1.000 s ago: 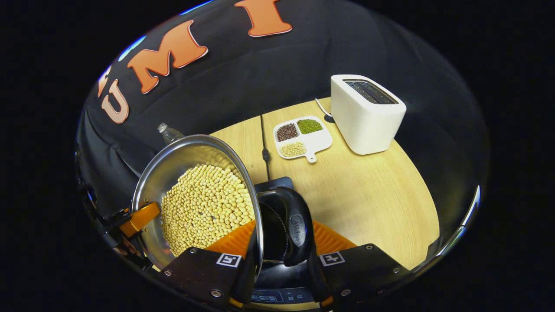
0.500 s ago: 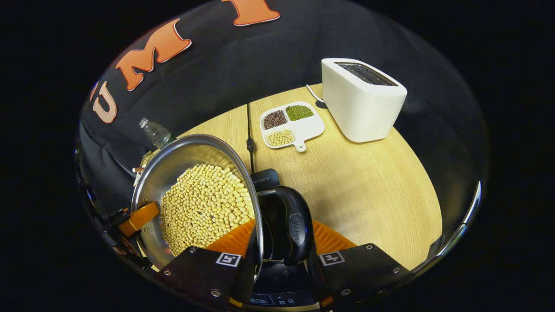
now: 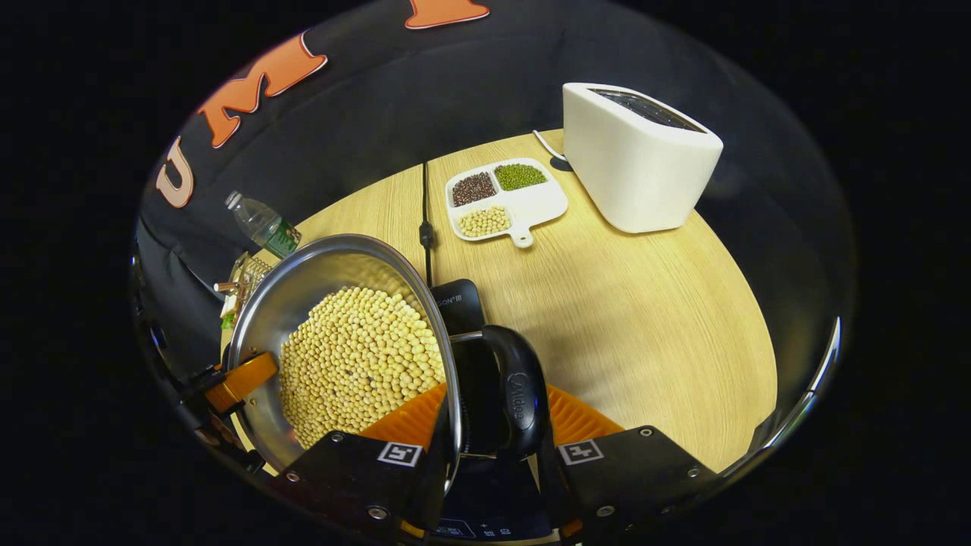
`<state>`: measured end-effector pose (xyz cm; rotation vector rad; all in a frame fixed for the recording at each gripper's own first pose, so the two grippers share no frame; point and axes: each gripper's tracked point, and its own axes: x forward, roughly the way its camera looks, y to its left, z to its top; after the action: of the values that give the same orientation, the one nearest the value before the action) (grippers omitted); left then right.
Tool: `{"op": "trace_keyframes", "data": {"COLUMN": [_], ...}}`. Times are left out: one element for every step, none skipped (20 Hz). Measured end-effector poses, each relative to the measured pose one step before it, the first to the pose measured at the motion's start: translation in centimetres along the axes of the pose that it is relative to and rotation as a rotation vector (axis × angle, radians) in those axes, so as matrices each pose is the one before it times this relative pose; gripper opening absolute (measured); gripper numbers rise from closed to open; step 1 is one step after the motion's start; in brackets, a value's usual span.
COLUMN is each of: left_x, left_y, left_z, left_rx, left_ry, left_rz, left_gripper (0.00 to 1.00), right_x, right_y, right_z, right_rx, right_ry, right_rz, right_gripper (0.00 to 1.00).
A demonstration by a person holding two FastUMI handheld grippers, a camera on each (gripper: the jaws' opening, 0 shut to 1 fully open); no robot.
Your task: First push the handle of the pot to place it horizontally, then grasp the pot with both hands and set it on the induction cooktop.
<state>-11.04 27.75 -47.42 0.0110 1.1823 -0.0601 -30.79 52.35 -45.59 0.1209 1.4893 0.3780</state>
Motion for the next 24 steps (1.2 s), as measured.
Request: {"op": "trace_keyframes", "data": {"left_x": [0.082, 0.105, 0.03, -0.187, 0.059, 0.096, 0.003, -0.276, -0.485, -0.678, -0.998, -0.906, -1.095, -1.035, -1.203, -1.087, -1.043, -1.489, -1.279, -1.143, -1.303, -0.911, -1.014, -1.485], "left_y": [0.031, 0.013, 0.075, 0.101, 0.054, 0.007, 0.076, 0.003, 0.159, -0.178, -0.212, 0.205, 0.486, 0.565, 0.543, 0.656, 0.9, 0.192, 0.135, -0.214, -0.026, 0.36, 0.487, 0.621], "left_z": [-0.207, -0.09, -0.097, -0.219, -0.117, -0.436, -0.358, 0.131, 0.345, 0.527, 0.562, 0.579, 0.894, 0.947, 1.015, 1.132, 1.544, 1.193, 1.104, 1.029, 1.905, 1.851, 1.757, 1.835], "left_rx": [-0.00667, -0.00835, -0.00459, -0.00373, -0.00696, -0.01158, -0.01973, -0.00627, 0.01441, 0.0107, 0.00094, 0.00404, 0.00759, 0.00923, 0.01193, 0.00624, 0.00713, 0.01148, -0.00277, -0.0281, -0.03549, -0.02164, -0.00937, -0.00457], "left_ry": [0.00532, 0.00108, -0.00205, -0.00161, 0.00212, 0.01104, 0.01009, -0.00287, -0.00648, -0.02311, -0.0148, -0.02323, -0.0256, -0.03248, -0.03897, -0.0426, -0.04356, -0.04299, -0.02306, -0.03437, -0.04096, -0.04315, -0.04078, -0.03942], "left_rz": [-0.00039, -0.00204, -0.00108, -0.00085, -0.00265, 0.00064, 0.00106, 0.0076, 0.01092, 0.0006, -0.00695, 0.0065, 0.00454, 0.01529, 0.01366, 0.02267, 0.02055, 0.01988, 0.00515, -0.00759, -0.0063, 0.00486, 0.01329, 0.0111], "left_gripper": [0.59, 0.57, 0.57, 0.59, 0.59, 0.57, 0.57, 0.62, 0.64, 0.64, 0.65, 0.65, 0.65, 0.69, 0.72, 0.73, 0.72, 0.76, 0.79, 0.79, 0.79, 0.79, 0.79, 0.79], "right_x": [-0.115, -0.086, 0.045, 0.041, 0.219, -0.269, 0.023, -0.088, -0.297, -0.253, -0.423, -0.543, -0.659, -0.867, -0.935, -0.764, -1.155, -1.337, -1.236, -1.438, -0.897, -1.034, -1.181, -1.223], "right_y": [-0.039, -0.088, 0.012, -0.084, 0.033, -0.055, 0.022, 0.064, -0.033, 0.033, 0.002, -0.11, -0.183, -0.241, -0.248, -0.372, -0.263, -0.242, 0.0, 0.196, 0.365, 0.308, 0.299, 0.051], "right_z": [0.152, 0.183, 0.107, -0.191, -0.109, 0.027, 0.017, 0.237, 0.271, -0.013, 0.295, 0.161, 0.382, 0.51, 0.9, 0.915, 1.154, 1.338, 1.755, 2.287, 1.857, 2.025, 2.224, 1.866], "right_rx": [-0.00162, -0.00072, -0.00016, 0.00018, -0.00103, 0.00197, -0.01384, -0.01514, -0.01495, -0.00962, -0.00747, -0.00581, -0.0067, -0.00696, -0.00826, -0.0113, -0.0153, -0.01549, -0.01263, -0.01354, -0.01092, -0.01447, -0.0179, -0.01838], "right_ry": [0.00531, -0.00626, -0.0025, -0.00109, 0.00184, -0.0102, -0.00497, -0.01101, -0.01277, -0.01219, -0.01588, -0.02238, -0.02396, -0.02767, -0.03752, -0.044, -0.04833, -0.05466, -0.06037, -0.06743, -0.05472, -0.05931, -0.05983, -0.04887], "right_rz": [-0.00189, 0.00072, -0.0002, -0.00015, 0.00276, -0.00069, -0.00585, -0.00123, -0.00502, 0.0009, 0.00029, -0.00317, -0.00291, -0.00286, -0.00216, -0.00376, -0.00434, -0.00501, 0.00161, 0.01047, 0.00945, 0.00975, 0.00624, 0.00474], "right_gripper": [0.51, 0.51, 0.51, 0.51, 0.51, 0.54, 0.56, 0.54, 0.61, 0.66, 0.7, 0.76, 0.8, 0.81, 0.82, 0.85, 0.86, 0.87, 0.88, 0.89, 0.89, 0.89, 0.9, 0.91]}}
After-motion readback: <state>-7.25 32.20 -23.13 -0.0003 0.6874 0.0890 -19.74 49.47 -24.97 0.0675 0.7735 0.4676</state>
